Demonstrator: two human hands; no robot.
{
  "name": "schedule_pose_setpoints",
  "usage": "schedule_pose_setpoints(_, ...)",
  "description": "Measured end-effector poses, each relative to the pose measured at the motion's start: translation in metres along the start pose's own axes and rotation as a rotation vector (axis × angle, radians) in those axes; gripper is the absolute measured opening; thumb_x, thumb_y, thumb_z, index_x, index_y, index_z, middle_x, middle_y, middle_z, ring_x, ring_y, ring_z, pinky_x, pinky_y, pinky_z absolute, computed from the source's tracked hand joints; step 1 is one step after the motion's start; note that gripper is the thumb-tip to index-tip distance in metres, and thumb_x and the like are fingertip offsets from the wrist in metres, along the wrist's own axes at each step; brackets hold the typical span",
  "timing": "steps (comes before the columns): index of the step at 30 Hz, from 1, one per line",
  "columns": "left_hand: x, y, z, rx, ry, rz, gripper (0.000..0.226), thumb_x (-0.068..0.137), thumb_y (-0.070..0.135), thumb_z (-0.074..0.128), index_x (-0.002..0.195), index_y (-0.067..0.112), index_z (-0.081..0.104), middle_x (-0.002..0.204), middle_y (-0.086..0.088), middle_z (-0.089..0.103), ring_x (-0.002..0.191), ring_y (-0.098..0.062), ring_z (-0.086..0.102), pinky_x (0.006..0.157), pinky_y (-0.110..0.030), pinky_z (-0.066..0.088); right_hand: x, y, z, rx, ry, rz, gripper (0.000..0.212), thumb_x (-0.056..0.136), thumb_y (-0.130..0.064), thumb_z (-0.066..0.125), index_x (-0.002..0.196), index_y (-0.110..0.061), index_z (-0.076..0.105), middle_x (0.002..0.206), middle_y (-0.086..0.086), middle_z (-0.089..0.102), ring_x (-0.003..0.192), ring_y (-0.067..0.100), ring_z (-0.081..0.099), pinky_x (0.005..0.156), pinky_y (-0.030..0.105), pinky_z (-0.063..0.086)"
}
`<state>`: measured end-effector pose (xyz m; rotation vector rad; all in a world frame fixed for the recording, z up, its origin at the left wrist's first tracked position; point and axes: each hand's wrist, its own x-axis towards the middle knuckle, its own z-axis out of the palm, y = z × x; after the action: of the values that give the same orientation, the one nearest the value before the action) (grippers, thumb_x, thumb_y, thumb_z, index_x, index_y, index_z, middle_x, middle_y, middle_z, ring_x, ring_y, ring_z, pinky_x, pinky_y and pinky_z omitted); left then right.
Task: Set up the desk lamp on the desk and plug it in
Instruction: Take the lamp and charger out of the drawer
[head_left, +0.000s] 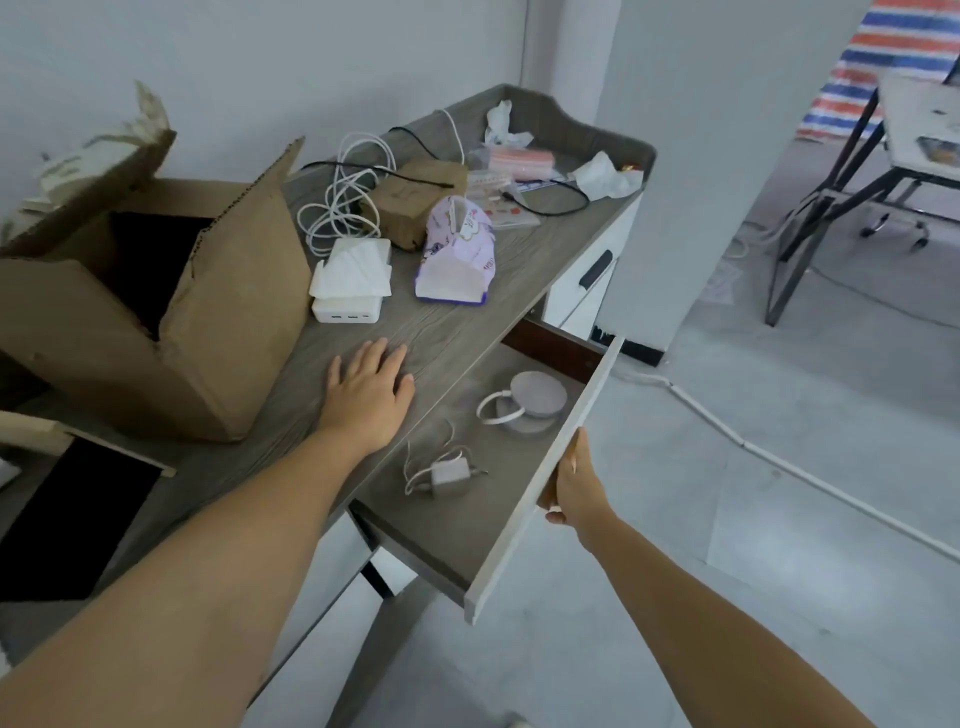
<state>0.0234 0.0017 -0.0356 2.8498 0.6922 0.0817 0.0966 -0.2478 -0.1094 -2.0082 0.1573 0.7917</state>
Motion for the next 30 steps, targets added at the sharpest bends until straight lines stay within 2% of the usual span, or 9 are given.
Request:
schedule_pose_setpoints(2, 0.001, 0.001, 0.001, 0.002, 0.002, 0.003, 0.05, 0.098, 0.038, 0.025, 0.147, 0.026, 0.021, 0.159, -0.003, 0.017, 0.147, -0.02, 0.009, 0.12, -0.049, 0.006, -0.003, 0.009, -0.01, 0.014, 0.009, 0.016, 0.049, 0.09, -0.063, 0.018, 0.135, -0.048, 0.027, 0.104, 0.017, 0.058, 0.083, 0.027, 0.058, 0.054, 0.03, 0.052)
schedule_pose_setpoints(8, 0.001, 0.001, 0.003, -0.002, 0.021, 0.004, 0.05, 0.098, 0.037, 0.026, 0.146, 0.025, 0.023, 0.158, -0.003, 0.018, 0.147, -0.02, 0.009, 0.12, -0.049, 0.006, -0.011, 0.026, -0.011, 0.075, 0.006, -0.048, 0.047, 0.099, -0.039, 0.028, 0.139, -0.055, 0.012, 0.104, 0.006, 0.066, 0.085, 0.026, 0.066, 0.067, 0.037, 0.059)
schedule_pose_setpoints(12, 0.002, 0.002, 0.002, 0.003, 0.007, 0.013, 0.05, 0.098, 0.038, 0.026, 0.146, 0.025, 0.023, 0.158, -0.004, 0.018, 0.147, -0.02, 0.009, 0.119, -0.049, 0.005, -0.009, 0.026, -0.017, 0.002, 0.026, -0.126, 0.047, 0.101, -0.023, 0.034, 0.145, -0.035, 0.025, 0.134, 0.011, 0.054, 0.094, 0.026, 0.058, 0.077, 0.045, 0.055)
schedule_pose_setpoints(15, 0.0, 0.002, 0.002, -0.019, 0.036, 0.021, 0.049, 0.097, 0.037, 0.03, 0.144, 0.021, 0.029, 0.156, -0.007, 0.024, 0.146, -0.023, 0.015, 0.119, -0.05, 0.008, -0.007, 0.013, -0.041, -0.185, 0.143, -0.152, 0.052, 0.1, -0.014, 0.032, 0.149, -0.024, 0.019, 0.133, 0.021, 0.05, 0.094, 0.025, 0.051, 0.085, 0.043, 0.049)
schedule_pose_setpoints(19, -0.017, 0.023, -0.001, -0.006, 0.229, 0.443, 0.049, 0.088, 0.034, 0.036, 0.129, 0.012, 0.051, 0.134, -0.013, 0.054, 0.126, -0.029, 0.049, 0.111, -0.049, 0.034, -0.002, -0.038, -0.082, -0.245, 0.418, -0.337, 0.05, 0.097, -0.007, 0.035, 0.146, -0.015, 0.031, 0.142, 0.015, 0.04, 0.123, 0.028, 0.047, 0.09, 0.03, 0.04)
schedule_pose_setpoints(22, -0.037, 0.062, 0.014, -0.066, 0.13, 0.795, 0.04, 0.089, 0.03, 0.045, 0.123, 0.013, 0.056, 0.12, -0.008, 0.062, 0.11, -0.02, 0.059, 0.096, -0.035, 0.051, 0.005, -0.085, -0.088, -0.447, 0.408, -0.636, 0.048, 0.093, -0.005, 0.042, 0.14, -0.014, 0.04, 0.142, 0.011, 0.041, 0.128, 0.026, 0.043, 0.097, 0.031, 0.038)
schedule_pose_setpoints(26, -0.044, 0.078, 0.058, 0.041, -0.339, 0.454, 0.08, 0.084, 0.052, 0.053, 0.148, 0.023, 0.014, 0.156, -0.006, 0.019, 0.144, -0.025, 0.019, 0.117, -0.046, 0.022, 0.033, -0.105, -0.063, -1.153, -0.036, -0.632, 0.086, 0.083, -0.028, 0.066, 0.151, -0.024, 0.013, 0.158, 0.011, 0.014, 0.146, 0.034, 0.012, 0.116, 0.052, 0.022)
schedule_pose_setpoints(28, -0.037, 0.067, 0.074, 0.113, -0.476, 0.233, 0.105, 0.075, 0.058, 0.061, 0.149, 0.028, -0.009, 0.159, -0.006, -0.017, 0.145, -0.03, -0.018, 0.116, -0.057, 0.002, 0.049, -0.1, -0.049, -1.346, -0.162, -0.549, 0.104, 0.079, -0.035, 0.072, 0.152, -0.028, -0.001, 0.161, 0.01, -0.003, 0.148, 0.034, -0.005, 0.117, 0.059, 0.01)
schedule_pose_setpoints(30, -0.028, 0.056, 0.088, 0.112, -0.578, 0.098, 0.113, 0.073, 0.055, 0.065, 0.146, 0.031, -0.018, 0.152, -0.006, -0.035, 0.139, -0.034, -0.032, 0.114, -0.06, -0.003, 0.067, -0.096, -0.037, -1.4, -0.234, -0.485, 0.111, 0.077, -0.039, 0.073, 0.151, -0.03, -0.009, 0.161, 0.009, -0.014, 0.147, 0.034, -0.014, 0.115, 0.065, 0.006)
